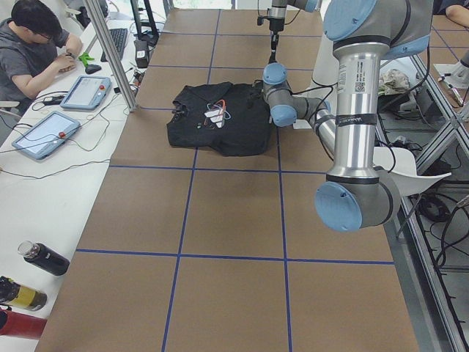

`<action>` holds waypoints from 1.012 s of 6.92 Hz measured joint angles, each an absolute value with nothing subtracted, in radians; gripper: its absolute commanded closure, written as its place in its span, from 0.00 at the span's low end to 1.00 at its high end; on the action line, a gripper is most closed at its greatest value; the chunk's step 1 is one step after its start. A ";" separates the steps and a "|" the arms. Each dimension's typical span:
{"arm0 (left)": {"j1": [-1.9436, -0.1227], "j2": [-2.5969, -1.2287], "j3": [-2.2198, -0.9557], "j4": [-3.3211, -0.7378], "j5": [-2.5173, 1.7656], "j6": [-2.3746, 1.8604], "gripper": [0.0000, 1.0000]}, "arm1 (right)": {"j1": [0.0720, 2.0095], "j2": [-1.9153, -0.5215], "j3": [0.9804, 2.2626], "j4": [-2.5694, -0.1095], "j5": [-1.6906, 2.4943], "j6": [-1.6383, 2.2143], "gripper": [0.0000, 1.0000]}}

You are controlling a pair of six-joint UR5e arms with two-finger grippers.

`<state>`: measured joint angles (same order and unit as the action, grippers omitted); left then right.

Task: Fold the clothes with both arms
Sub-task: 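Lift the hem with both grippers and fold it toward the collar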

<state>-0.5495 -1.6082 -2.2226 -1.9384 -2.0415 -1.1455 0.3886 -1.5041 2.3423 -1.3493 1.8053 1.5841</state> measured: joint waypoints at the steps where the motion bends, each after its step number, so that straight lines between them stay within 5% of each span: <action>1: -0.605 -1.666 -2.159 -1.936 -2.011 -1.147 1.00 | 0.456 -1.458 2.287 -1.351 1.805 1.540 1.00; 7: -0.833 -1.828 -2.111 -1.869 -1.945 -1.153 1.00 | 0.696 -1.342 2.244 -1.351 1.813 1.473 1.00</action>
